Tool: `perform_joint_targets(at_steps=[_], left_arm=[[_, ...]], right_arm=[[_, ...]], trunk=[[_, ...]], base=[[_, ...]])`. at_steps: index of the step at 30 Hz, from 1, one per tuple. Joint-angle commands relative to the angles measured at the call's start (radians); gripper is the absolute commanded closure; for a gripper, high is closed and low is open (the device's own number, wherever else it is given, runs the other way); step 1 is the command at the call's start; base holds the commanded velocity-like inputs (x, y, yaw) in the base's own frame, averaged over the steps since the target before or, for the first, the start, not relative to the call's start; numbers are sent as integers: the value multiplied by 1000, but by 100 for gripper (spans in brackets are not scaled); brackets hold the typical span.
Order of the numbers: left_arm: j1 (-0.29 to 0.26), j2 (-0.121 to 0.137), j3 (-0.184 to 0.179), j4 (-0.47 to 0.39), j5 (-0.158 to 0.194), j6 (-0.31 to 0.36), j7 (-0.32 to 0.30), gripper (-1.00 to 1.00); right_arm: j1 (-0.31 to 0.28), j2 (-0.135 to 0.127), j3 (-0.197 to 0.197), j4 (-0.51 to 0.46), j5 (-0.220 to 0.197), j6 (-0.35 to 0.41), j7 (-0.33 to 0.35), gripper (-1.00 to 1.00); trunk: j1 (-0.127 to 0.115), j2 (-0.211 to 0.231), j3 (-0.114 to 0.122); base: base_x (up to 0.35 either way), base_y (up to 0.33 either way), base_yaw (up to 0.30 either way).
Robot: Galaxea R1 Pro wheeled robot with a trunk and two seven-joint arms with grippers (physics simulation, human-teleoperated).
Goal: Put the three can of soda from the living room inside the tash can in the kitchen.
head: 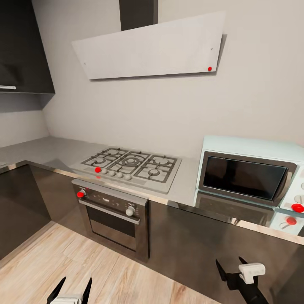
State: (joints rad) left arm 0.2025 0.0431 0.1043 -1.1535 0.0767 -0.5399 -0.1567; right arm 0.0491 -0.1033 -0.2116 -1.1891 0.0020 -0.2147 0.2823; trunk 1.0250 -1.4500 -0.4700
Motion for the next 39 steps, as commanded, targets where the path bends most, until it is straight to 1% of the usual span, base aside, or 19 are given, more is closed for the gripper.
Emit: perform_joint_targets(at_steps=[1, 10, 15, 23, 39], left_arm=[[0, 0, 0, 0, 0, 0, 0, -100], [0, 1, -1, 1, 0, 0, 0, -100], [0, 1, -1, 1, 0, -2, 0, -100], [0, 1, -1, 3, -1, -3, 0, -100], [0, 1, -2, 3, -3, -5, 0, -100]], right_arm=[[0, 0, 0, 0, 0, 0, 0, -100], [0, 2, 0, 0, 0, 0, 0, -100], [0, 2, 0, 0, 0, 0, 0, -100], [0, 3, 1, 6, 1, 1, 0, -100], [0, 2, 4, 28, 4, 1, 0, -100]], trunk=[[0, 0, 0], [0, 0, 0], [0, 0, 0], [0, 0, 0], [0, 0, 0]], base=[[0, 0, 0], [-2, 0, 0], [-101, 0, 0], [-261, 0, 0], [-316, 0, 0]])
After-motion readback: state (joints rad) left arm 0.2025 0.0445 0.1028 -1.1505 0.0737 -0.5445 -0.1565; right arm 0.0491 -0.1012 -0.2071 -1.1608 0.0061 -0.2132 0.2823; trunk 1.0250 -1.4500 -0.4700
